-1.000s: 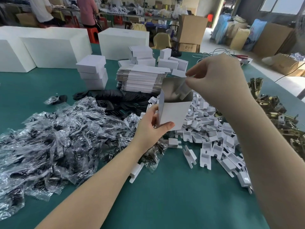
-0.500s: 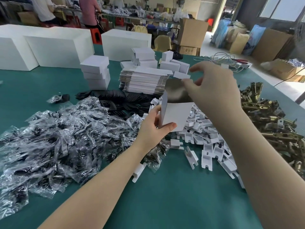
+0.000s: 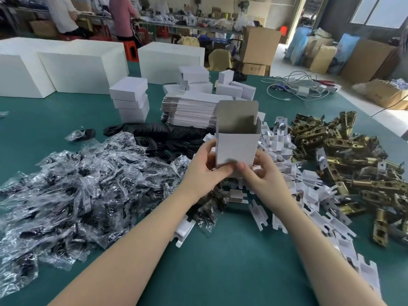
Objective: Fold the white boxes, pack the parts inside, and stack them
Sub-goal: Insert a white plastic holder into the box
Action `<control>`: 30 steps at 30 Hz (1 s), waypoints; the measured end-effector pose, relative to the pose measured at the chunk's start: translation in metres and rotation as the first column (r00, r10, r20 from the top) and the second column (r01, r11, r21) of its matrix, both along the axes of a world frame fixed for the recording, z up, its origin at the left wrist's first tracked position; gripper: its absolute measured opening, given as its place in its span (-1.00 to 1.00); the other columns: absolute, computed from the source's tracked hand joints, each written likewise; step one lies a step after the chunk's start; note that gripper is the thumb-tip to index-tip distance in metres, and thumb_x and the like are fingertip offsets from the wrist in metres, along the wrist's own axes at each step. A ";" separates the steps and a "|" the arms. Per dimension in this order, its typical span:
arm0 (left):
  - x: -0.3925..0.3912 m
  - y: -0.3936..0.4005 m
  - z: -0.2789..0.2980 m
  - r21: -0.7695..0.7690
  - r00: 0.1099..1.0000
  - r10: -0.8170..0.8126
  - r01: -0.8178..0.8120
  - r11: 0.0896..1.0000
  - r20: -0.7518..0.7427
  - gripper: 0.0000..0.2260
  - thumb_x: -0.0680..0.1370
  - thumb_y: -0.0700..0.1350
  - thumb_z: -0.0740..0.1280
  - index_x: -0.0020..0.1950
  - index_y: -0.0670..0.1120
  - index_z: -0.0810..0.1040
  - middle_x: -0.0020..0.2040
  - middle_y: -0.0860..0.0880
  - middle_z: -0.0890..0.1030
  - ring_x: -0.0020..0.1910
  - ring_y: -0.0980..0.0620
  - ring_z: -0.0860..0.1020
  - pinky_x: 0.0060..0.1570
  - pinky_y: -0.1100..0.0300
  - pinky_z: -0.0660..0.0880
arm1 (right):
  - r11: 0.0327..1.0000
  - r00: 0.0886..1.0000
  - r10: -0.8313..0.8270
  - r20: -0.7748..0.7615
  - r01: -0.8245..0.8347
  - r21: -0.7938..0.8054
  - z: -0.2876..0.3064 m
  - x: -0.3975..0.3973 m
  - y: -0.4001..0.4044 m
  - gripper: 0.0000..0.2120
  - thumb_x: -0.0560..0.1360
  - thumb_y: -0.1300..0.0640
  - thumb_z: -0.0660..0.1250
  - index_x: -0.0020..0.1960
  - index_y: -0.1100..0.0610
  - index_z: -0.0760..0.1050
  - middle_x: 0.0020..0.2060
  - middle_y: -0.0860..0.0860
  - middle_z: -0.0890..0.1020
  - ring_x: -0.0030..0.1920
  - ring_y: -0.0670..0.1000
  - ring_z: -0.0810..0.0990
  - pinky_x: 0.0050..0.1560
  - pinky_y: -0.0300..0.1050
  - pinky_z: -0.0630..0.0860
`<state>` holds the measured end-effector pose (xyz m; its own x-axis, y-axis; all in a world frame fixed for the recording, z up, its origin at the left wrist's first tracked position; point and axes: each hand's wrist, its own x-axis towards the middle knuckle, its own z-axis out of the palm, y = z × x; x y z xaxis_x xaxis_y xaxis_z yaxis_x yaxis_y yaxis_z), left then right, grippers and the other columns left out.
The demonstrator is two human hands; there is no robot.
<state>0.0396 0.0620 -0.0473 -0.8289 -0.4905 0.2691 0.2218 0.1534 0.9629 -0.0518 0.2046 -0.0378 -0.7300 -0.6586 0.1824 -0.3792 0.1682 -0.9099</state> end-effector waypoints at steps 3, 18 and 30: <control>0.001 0.000 0.012 0.016 0.999 -0.046 0.046 0.999 0.005 -0.55 0.44 -0.16 0.46 0.20 0.25 0.43 0.03 0.22 0.68 0.06 0.19 0.64 -0.05 0.34 0.56 | 0.989 0.989 0.096 0.113 -0.082 -0.124 0.004 -0.002 -0.004 -0.59 0.39 -0.18 0.41 0.18 -0.07 0.49 -0.08 -0.06 0.69 -0.20 -0.06 0.68 -0.27 -0.23 0.53; 0.003 -0.063 0.077 -0.377 0.913 0.385 -0.313 0.872 0.133 -0.57 0.55 -0.24 0.29 0.34 0.14 0.47 0.13 0.22 0.57 -0.01 0.31 0.51 -0.15 0.46 0.44 | 0.894 0.782 0.319 0.536 -0.061 -0.443 -0.009 0.001 -0.008 -0.56 0.29 0.12 0.53 0.14 0.07 0.53 -0.11 -0.04 0.70 -0.18 -0.06 0.66 -0.27 -0.17 0.59; 0.005 -0.164 0.069 -0.686 0.403 0.619 0.651 0.325 0.674 -0.62 0.62 -0.07 0.28 0.45 -0.03 0.45 0.38 -0.01 0.52 0.30 -0.05 0.50 0.30 0.08 0.42 | 0.908 0.777 0.312 0.547 -0.074 -0.412 -0.012 -0.003 -0.006 -0.58 0.31 0.10 0.48 0.15 0.05 0.53 -0.15 -0.03 0.70 -0.27 -0.06 0.66 -0.30 -0.22 0.57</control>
